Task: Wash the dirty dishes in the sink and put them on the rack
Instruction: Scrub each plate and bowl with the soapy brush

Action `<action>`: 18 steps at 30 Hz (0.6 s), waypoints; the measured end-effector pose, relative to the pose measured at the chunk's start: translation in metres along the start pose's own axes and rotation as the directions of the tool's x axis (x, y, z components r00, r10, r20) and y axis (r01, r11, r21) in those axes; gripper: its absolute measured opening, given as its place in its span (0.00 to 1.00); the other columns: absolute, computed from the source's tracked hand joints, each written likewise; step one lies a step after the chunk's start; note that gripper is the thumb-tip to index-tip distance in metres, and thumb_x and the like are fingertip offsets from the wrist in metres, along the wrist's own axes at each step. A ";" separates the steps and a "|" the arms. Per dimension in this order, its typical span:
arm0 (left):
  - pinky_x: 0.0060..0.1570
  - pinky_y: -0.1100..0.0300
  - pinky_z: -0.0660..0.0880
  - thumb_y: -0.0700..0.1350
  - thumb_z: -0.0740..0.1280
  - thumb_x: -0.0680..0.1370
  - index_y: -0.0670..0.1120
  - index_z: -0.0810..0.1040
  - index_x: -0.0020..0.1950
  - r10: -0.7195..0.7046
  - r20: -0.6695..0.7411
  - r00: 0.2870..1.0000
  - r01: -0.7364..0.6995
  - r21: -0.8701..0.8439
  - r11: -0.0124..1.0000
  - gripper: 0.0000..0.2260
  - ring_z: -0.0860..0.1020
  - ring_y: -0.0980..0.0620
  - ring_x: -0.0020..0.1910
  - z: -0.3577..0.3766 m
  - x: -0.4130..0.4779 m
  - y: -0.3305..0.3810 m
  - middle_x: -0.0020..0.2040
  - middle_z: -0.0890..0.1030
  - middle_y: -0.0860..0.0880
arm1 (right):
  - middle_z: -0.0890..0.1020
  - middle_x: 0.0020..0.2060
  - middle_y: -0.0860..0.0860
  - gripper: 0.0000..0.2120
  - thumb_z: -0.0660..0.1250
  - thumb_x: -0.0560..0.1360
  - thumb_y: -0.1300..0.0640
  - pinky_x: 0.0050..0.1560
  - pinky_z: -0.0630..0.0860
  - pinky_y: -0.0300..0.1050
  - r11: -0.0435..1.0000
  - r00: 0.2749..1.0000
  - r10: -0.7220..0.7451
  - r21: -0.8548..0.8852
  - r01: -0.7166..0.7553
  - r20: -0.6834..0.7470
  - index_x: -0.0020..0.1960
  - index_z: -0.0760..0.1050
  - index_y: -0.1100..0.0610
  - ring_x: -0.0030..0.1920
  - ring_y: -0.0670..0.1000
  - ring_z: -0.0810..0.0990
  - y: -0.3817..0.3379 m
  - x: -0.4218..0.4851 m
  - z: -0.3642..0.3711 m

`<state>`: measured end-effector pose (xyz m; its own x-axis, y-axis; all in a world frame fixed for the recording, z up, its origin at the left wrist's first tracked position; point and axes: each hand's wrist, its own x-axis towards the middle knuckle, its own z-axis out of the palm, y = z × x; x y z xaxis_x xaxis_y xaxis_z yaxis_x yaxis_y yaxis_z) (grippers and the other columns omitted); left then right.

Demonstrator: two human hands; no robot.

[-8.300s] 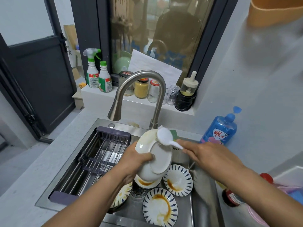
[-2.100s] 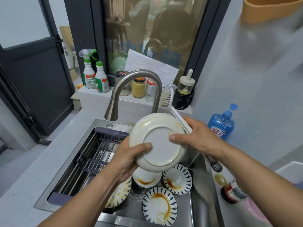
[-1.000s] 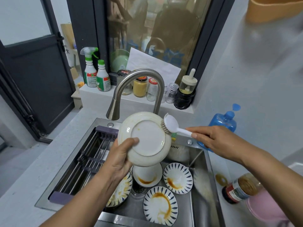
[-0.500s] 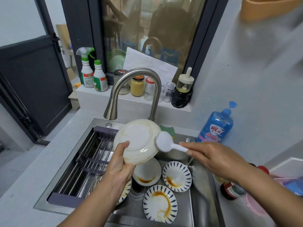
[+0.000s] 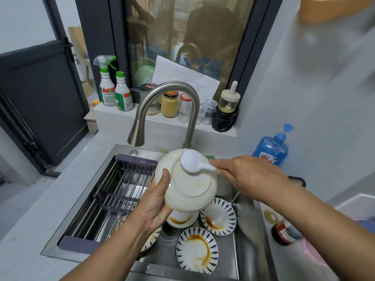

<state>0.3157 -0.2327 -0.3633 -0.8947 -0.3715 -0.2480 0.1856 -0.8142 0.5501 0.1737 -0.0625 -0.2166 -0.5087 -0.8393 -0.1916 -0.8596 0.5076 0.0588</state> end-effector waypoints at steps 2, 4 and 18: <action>0.68 0.41 0.72 0.51 0.62 0.82 0.41 0.69 0.76 0.035 -0.014 0.999 -0.035 -0.001 0.999 0.25 0.75 0.40 0.71 -0.002 0.002 0.003 0.71 0.76 0.37 | 0.79 0.44 0.43 0.15 0.51 0.84 0.38 0.48 0.79 0.55 0.998 0.999 0.034 0.048 -0.036 0.035 0.69 0.66 0.29 0.47 0.51 0.79 0.010 -0.003 0.002; 0.67 0.39 0.72 0.51 0.63 0.81 0.41 0.69 0.76 0.048 -0.027 0.998 -0.049 -0.011 0.999 0.25 0.75 0.40 0.70 -0.003 0.005 0.006 0.70 0.76 0.37 | 0.77 0.42 0.41 0.15 0.53 0.83 0.37 0.49 0.79 0.53 0.995 0.996 0.014 0.093 -0.023 0.093 0.69 0.63 0.26 0.46 0.48 0.78 0.006 -0.011 0.006; 0.55 0.46 0.82 0.43 0.73 0.76 0.45 0.76 0.68 0.153 -0.083 0.985 -0.090 0.512 0.854 0.20 0.84 0.43 0.56 -0.003 0.009 -0.016 0.57 0.85 0.43 | 0.82 0.35 0.49 0.15 0.58 0.83 0.39 0.33 0.74 0.43 0.545 0.941 0.331 0.799 -0.255 0.075 0.52 0.80 0.44 0.28 0.46 0.75 0.010 0.033 0.060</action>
<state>0.3059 -0.2244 -0.3769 -0.8191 -0.5273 -0.2259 0.0310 -0.4339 0.9004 0.1518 -0.0733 -0.2808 -0.7593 -0.6072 -0.2341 -0.3002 0.6460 -0.7018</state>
